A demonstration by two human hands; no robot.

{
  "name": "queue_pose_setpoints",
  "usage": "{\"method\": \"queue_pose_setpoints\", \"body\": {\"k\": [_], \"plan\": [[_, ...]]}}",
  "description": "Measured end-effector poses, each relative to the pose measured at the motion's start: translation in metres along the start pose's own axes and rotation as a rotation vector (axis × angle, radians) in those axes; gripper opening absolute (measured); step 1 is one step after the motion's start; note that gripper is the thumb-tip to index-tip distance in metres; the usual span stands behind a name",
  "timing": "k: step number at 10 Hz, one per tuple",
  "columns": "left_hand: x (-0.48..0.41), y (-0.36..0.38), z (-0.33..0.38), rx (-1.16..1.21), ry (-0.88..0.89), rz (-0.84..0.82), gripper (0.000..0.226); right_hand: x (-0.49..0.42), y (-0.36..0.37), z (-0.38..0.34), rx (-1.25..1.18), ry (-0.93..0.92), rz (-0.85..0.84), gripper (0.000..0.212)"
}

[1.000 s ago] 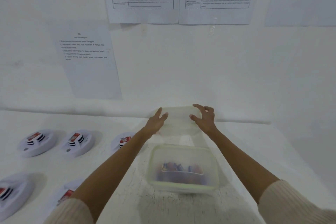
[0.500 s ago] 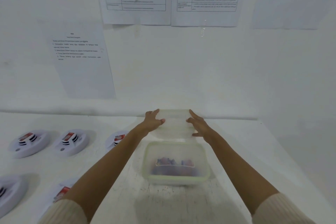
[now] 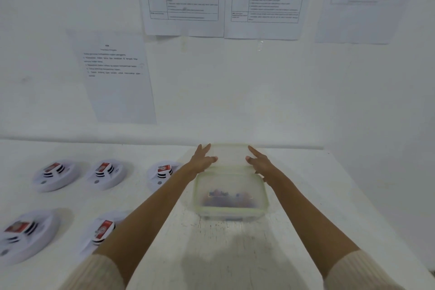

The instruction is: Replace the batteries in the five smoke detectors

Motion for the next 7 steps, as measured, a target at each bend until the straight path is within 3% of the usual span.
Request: {"method": "queue_pose_setpoints", "body": {"k": [5, 6, 7], "plan": [[0.014, -0.001, 0.003, -0.043, -0.022, 0.019, 0.057, 0.016, 0.005, -0.006, 0.097, -0.016, 0.029, 0.050], [0.025, -0.009, 0.012, -0.085, 0.059, 0.149, 0.055, 0.022, -0.004, -0.013, 0.207, -0.046, 0.062, 0.049], [0.051, -0.014, 0.015, -0.101, 0.230, 0.249, 0.050, 0.048, -0.023, -0.011, 0.226, -0.178, 0.277, 0.038]]}}
Point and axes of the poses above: each hand's wrist, its own x-axis away from the middle knuckle, its own y-axis out of the palm, z = x × y, the point moved 4 cm from there along -x, towards the middle knuckle
